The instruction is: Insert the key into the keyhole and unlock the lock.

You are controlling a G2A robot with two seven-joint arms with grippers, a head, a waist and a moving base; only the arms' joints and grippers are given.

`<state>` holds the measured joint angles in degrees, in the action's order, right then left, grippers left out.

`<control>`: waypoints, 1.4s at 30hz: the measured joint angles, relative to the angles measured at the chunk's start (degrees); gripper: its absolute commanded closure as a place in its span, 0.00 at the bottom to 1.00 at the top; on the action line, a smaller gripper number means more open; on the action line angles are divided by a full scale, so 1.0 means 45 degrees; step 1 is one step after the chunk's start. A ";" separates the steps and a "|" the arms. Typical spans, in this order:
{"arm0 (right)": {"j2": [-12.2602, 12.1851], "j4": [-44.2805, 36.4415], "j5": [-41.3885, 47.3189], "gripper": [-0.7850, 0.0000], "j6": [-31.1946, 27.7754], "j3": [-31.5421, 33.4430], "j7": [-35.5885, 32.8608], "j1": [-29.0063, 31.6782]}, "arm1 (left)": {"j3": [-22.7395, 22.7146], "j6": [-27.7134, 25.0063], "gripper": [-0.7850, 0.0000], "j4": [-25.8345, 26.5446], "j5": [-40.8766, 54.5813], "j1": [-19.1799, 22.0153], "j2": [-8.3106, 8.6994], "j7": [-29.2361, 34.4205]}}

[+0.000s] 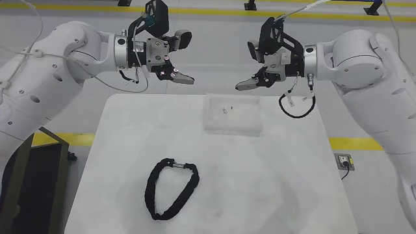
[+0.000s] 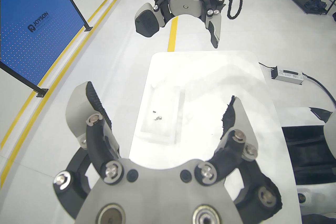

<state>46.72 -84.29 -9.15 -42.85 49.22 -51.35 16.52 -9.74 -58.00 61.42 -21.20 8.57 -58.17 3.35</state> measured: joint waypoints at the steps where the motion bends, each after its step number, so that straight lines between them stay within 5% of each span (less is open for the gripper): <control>1: 0.0000 0.0000 0.0000 0.00 0.0000 0.0000 0.0000 0.0000 | 0.0000 0.0000 0.00 0.0000 0.0000 0.0000 0.0000 0.0000; 16: -0.0002 0.0013 -0.0005 0.00 0.0029 0.0009 0.0031 0.0030 | 0.0000 0.0000 0.00 0.0000 0.0000 0.0000 0.0000 0.0000; 28: -0.0748 0.0045 0.0653 0.00 0.1167 0.1209 -0.1277 0.2363 | 0.0000 0.0000 0.00 0.0000 0.0000 0.0000 -0.0001 0.0000; 32: -0.0568 0.0141 -0.0093 0.00 0.2207 0.0564 -0.0814 0.2810 | 0.0000 0.0000 0.00 0.0000 0.0000 0.0000 0.0001 0.0000; 42: -0.0461 0.0423 -0.0324 0.00 0.2006 0.0308 -0.0392 0.2906 | 0.0000 0.0000 0.00 0.0000 0.0000 0.0000 0.0000 0.0000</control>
<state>44.65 -82.39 -10.61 -33.83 50.61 -53.11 29.60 -9.74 -58.00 61.42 -21.20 8.57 -58.17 3.35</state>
